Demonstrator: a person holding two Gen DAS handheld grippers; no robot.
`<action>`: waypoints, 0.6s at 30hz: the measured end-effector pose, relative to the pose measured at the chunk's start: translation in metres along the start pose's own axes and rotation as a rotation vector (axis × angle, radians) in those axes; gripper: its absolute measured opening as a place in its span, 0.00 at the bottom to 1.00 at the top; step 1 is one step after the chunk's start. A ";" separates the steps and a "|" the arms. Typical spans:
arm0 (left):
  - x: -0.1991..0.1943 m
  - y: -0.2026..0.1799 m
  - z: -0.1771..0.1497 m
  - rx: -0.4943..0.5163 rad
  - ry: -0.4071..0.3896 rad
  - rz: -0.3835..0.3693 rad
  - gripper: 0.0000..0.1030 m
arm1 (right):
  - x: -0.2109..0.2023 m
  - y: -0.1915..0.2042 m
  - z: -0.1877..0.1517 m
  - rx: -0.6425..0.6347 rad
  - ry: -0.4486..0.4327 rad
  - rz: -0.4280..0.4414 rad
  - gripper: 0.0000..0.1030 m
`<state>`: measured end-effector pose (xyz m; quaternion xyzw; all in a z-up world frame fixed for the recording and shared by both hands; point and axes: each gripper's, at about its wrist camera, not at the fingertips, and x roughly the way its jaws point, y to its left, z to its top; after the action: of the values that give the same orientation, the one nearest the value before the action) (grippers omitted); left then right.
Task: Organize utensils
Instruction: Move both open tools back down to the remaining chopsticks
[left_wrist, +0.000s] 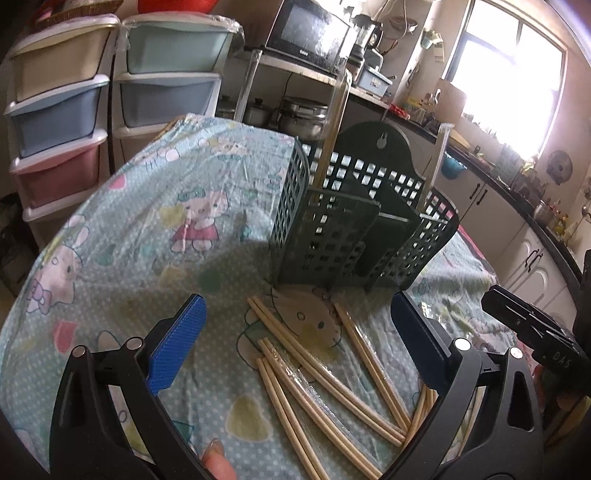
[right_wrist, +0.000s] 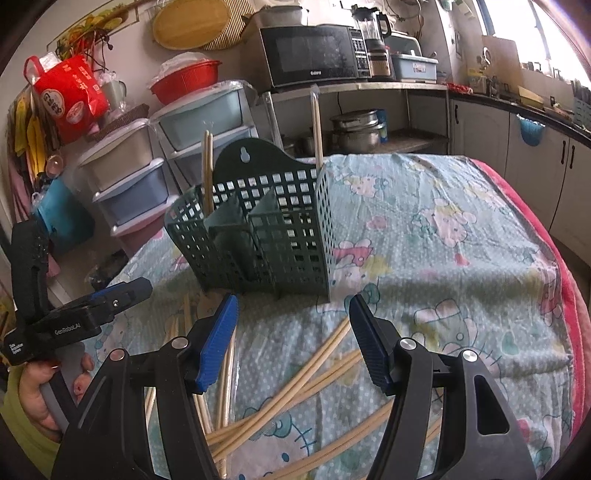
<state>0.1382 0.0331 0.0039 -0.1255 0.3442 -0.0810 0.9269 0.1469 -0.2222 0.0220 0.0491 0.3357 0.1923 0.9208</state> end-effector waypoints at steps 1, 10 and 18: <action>0.002 0.001 -0.001 -0.002 0.006 0.000 0.90 | 0.002 -0.001 -0.001 0.001 0.005 0.000 0.59; 0.022 0.009 -0.008 -0.024 0.068 -0.010 0.89 | 0.022 -0.006 -0.008 0.015 0.073 0.006 0.58; 0.043 0.017 -0.009 -0.051 0.138 -0.042 0.70 | 0.046 -0.014 -0.010 0.037 0.152 -0.001 0.51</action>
<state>0.1657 0.0379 -0.0340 -0.1503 0.4067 -0.1004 0.8955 0.1771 -0.2178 -0.0167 0.0513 0.4083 0.1885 0.8917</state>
